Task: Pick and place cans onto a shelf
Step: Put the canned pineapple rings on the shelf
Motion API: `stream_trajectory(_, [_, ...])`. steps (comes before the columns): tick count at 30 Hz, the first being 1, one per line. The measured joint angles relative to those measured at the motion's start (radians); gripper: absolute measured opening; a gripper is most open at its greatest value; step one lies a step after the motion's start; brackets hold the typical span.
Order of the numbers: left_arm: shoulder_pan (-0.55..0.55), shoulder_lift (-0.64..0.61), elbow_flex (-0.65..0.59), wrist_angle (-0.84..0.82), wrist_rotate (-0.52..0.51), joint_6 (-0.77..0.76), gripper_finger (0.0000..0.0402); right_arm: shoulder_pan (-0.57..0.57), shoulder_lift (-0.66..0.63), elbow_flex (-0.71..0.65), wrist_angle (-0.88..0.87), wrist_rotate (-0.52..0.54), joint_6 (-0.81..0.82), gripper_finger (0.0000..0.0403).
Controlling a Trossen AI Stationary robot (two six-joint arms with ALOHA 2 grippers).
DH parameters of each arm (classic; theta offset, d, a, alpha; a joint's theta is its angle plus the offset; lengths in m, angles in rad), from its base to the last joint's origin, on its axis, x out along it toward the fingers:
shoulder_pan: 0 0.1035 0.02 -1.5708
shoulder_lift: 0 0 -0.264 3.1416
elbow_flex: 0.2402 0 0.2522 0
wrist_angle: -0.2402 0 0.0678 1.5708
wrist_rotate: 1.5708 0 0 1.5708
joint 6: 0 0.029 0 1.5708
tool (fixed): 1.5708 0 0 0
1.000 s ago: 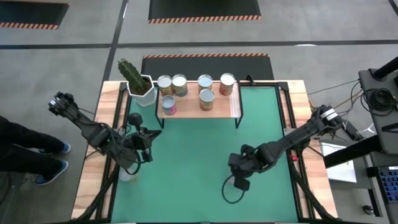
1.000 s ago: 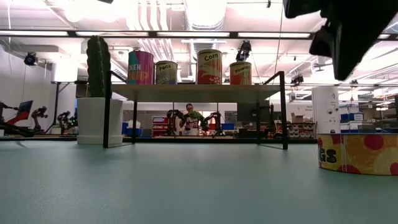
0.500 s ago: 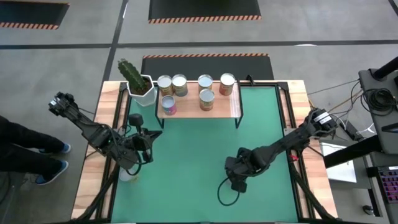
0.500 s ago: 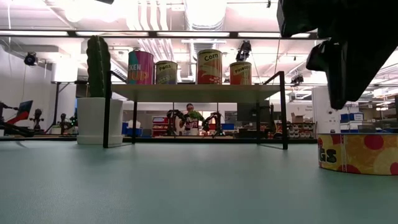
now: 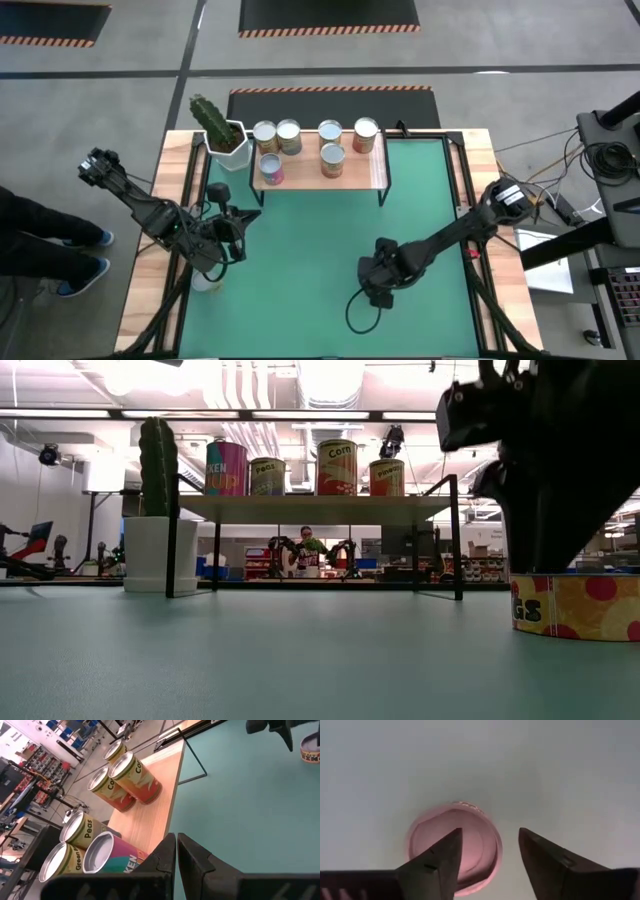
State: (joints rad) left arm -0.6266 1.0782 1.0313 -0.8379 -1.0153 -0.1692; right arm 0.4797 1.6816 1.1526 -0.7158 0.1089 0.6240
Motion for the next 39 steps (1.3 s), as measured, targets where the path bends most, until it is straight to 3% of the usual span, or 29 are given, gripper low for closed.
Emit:
stream_trajectory(12, [0.000,0.000,0.000,0.000,0.000,0.000,0.0000,-0.001,0.028,0.000,0.021,-0.008,-0.012,0.0017])
stream_trajectory(27, [0.000,-0.002,-0.001,0.000,-0.102,-0.005,0.0000,-0.063,-0.027,0.035,0.027,-0.040,-0.013,0.0009])
stream_trajectory(39, [0.000,-0.059,-0.032,-0.028,-0.104,0.004,0.0000,-0.190,-0.028,0.259,0.014,-0.031,-0.186,0.0009])
